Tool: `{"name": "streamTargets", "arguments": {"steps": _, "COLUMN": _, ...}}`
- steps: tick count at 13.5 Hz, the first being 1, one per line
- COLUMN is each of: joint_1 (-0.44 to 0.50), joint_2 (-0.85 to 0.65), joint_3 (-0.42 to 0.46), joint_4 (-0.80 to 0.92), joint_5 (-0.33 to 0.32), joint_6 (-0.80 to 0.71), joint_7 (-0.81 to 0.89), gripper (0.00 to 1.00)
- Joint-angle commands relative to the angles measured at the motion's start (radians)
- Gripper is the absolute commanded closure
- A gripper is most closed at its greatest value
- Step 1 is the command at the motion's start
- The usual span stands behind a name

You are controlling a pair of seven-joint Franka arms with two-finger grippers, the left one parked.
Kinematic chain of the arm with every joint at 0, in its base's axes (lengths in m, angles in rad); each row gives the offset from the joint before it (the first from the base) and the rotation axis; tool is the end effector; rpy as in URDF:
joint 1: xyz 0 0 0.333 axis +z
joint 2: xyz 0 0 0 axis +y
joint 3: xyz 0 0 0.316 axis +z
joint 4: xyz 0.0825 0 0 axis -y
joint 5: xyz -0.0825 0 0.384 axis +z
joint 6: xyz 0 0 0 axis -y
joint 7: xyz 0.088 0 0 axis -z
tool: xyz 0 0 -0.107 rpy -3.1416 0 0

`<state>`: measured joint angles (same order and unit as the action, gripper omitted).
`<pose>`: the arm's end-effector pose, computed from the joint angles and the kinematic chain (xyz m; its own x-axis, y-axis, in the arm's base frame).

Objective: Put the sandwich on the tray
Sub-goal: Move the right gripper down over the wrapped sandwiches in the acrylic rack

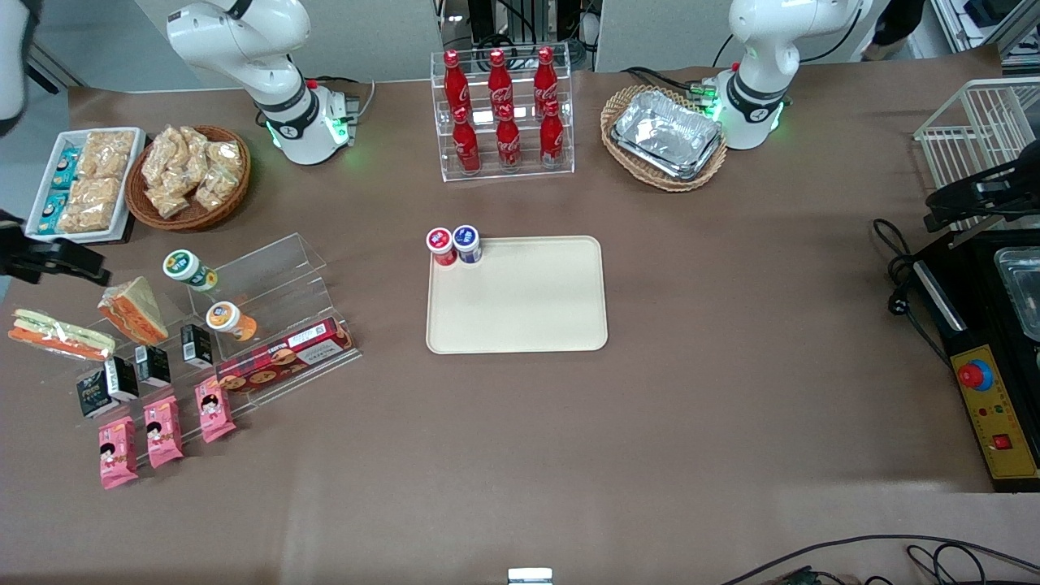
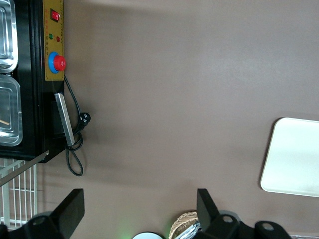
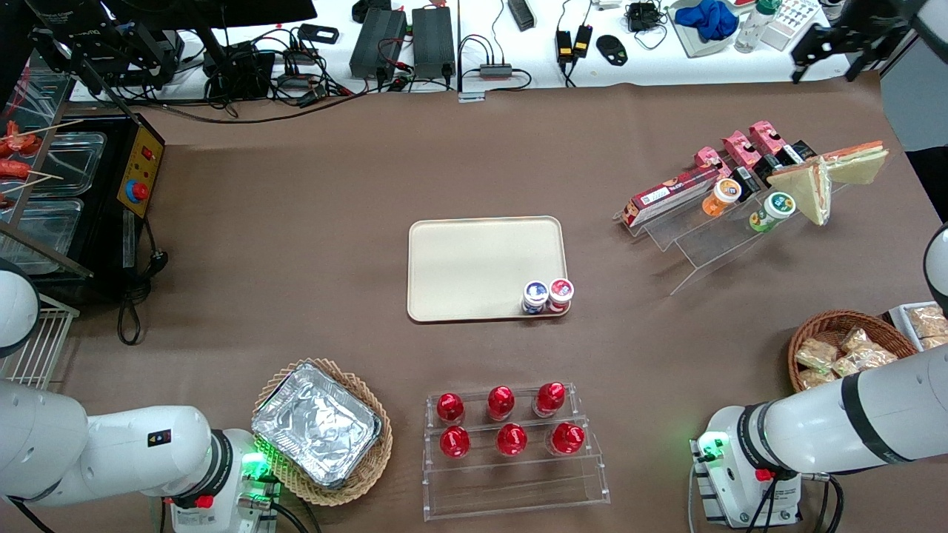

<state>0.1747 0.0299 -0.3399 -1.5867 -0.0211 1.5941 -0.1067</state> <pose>0.5568 -0.0923 0.6033 0.9980 -0.0580 -0.0240 -0.0574 -0.9979 0.0287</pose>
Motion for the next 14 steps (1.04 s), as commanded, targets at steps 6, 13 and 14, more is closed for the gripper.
{"name": "streamTargets", "arguments": {"steps": 6, "joint_1": -0.063, "joint_2": 0.004, "joint_3": -0.171, "joint_4": -0.004, "joint_5": -0.005, "joint_6": -0.002, "joint_7": -0.684, "gripper": 0.00}}
{"name": "streamTargets", "arguments": {"steps": 13, "joint_1": -0.171, "joint_2": 0.117, "joint_3": -0.169, "joint_4": -0.041, "joint_5": 0.009, "joint_6": 0.197, "joint_7": -1.083, "gripper": 0.00}}
{"name": "streamTargets", "arguments": {"steps": 14, "joint_1": -0.190, "joint_2": 0.146, "joint_3": -0.169, "joint_4": -0.041, "joint_5": 0.044, "joint_6": 0.240, "joint_7": -1.164, "gripper": 0.00}}
